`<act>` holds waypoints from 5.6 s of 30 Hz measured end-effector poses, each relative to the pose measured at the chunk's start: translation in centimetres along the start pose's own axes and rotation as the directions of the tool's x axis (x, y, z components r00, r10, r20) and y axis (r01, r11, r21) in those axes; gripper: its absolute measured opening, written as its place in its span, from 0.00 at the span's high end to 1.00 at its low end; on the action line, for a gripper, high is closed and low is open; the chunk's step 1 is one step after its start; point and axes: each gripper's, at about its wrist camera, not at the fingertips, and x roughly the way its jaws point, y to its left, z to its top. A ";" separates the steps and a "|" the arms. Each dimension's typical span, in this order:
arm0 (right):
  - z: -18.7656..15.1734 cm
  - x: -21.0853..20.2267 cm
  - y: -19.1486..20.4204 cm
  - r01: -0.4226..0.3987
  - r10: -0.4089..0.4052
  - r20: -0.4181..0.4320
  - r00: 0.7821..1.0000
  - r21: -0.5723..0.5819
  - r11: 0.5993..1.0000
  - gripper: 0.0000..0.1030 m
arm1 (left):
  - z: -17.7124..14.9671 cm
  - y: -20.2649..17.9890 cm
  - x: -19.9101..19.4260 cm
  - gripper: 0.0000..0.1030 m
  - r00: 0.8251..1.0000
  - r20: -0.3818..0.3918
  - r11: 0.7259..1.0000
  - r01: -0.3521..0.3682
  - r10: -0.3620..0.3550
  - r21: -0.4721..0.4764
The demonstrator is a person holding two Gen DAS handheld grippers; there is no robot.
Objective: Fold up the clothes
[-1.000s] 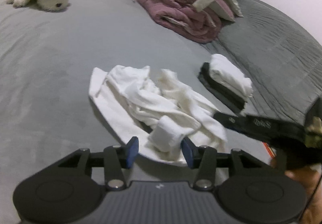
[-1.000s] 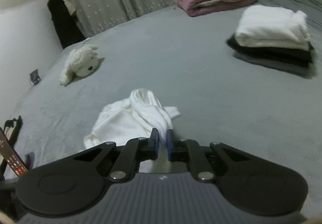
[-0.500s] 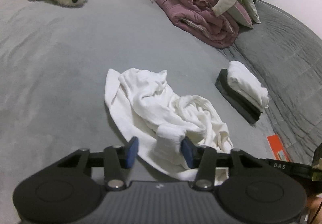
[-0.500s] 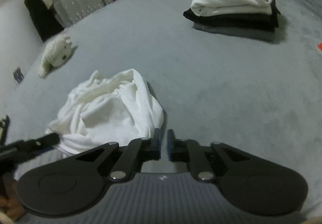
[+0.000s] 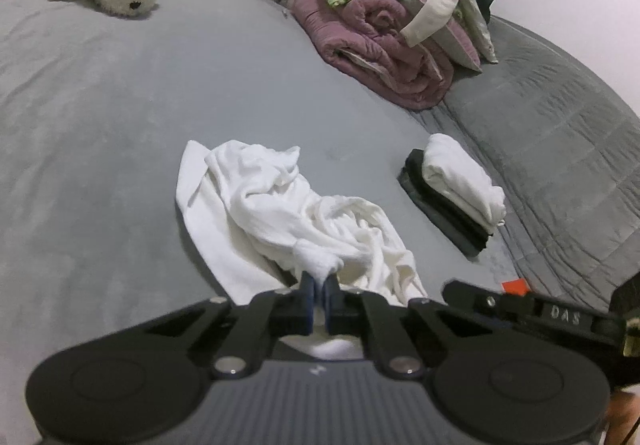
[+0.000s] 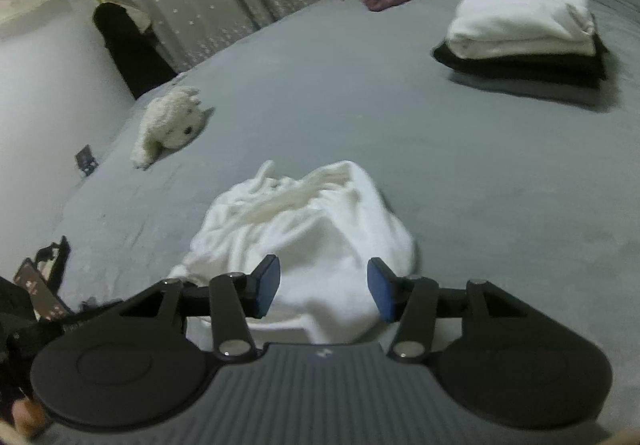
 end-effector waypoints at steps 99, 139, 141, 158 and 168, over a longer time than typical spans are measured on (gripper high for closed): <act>0.0 7.8 5.8 -0.100 0.100 -0.007 0.995 -0.158 0.982 0.87 | -1.0 4.4 -1.0 0.54 0.961 -0.277 1.000 0.007 -0.003 0.015; -3.9 5.8 12.4 -0.377 0.280 -0.256 0.925 -0.534 0.757 0.49 | 2.9 8.5 -5.8 0.40 0.997 0.018 0.990 -0.075 0.078 -0.119; -4.7 6.2 12.7 -0.370 0.255 -0.274 0.927 -0.573 0.731 0.49 | 3.0 8.6 -5.7 0.40 0.996 0.017 0.989 -0.079 0.082 -0.122; -4.4 7.9 12.2 -0.225 0.166 -0.151 0.974 -0.658 0.719 0.97 | 3.3 9.2 -4.4 0.40 0.997 -0.005 0.989 -0.073 0.073 -0.126; 0.0 6.4 7.8 -0.241 0.214 -0.112 0.971 -0.485 0.841 0.82 | 3.4 9.0 -3.4 0.40 0.998 -0.037 0.992 -0.054 0.050 -0.112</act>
